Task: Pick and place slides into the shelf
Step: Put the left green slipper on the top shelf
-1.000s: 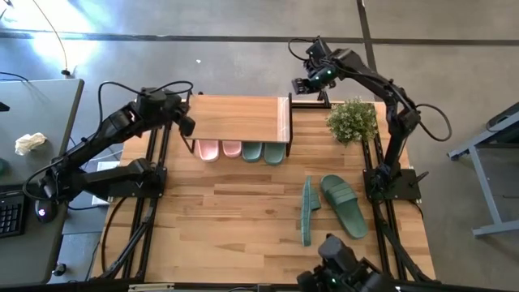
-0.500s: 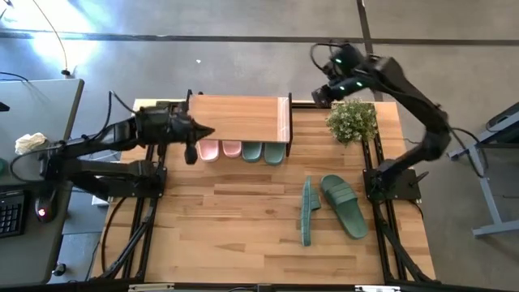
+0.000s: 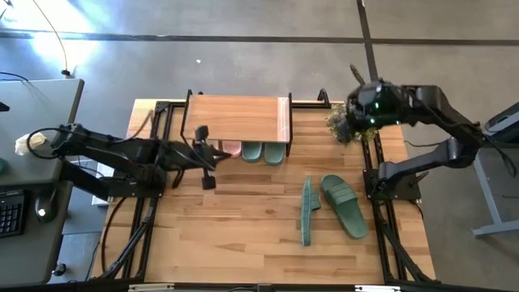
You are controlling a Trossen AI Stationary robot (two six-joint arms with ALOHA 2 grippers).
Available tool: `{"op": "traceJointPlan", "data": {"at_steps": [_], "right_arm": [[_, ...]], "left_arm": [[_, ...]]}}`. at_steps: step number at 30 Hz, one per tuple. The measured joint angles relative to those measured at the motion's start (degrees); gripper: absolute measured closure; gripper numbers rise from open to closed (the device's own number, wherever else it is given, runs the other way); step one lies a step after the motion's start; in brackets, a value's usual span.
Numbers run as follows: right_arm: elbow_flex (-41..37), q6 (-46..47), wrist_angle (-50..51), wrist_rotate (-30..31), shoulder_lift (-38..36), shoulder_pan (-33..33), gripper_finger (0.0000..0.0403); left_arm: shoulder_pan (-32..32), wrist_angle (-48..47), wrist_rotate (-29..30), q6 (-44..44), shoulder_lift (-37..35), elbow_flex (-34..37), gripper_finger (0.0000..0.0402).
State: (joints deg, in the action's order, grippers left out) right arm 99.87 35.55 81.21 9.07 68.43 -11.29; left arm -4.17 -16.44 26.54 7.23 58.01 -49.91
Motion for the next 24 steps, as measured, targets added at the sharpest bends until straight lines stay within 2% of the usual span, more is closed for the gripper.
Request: {"op": "traceJointPlan", "data": {"at_steps": [7,12,16,21,24], "right_arm": [[-10.7,7.2,-1.8,2.6,-3.6,13.6,0.0403],[-21.7,12.0,-10.4,0.5,-6.7,23.7,0.0403],[-28.8,15.2,-18.3,-1.0,-9.2,32.2,0.0403],[-35.7,21.6,-24.5,0.7,-11.0,42.6,0.0403],[-39.1,25.0,-27.6,3.7,-11.1,48.1,0.0403]], "left_arm": [[-4.8,7.2,0.1,-1.6,5.0,0.0,0.0402],[-8.1,9.3,2.5,-3.6,6.3,0.0,0.0402],[-10.5,10.5,2.0,-4.9,6.4,0.0,0.0402],[-14.4,10.8,2.5,-8.4,6.4,0.0,0.0402],[-16.8,10.6,2.9,-11.0,6.9,0.0,0.0402]]}}
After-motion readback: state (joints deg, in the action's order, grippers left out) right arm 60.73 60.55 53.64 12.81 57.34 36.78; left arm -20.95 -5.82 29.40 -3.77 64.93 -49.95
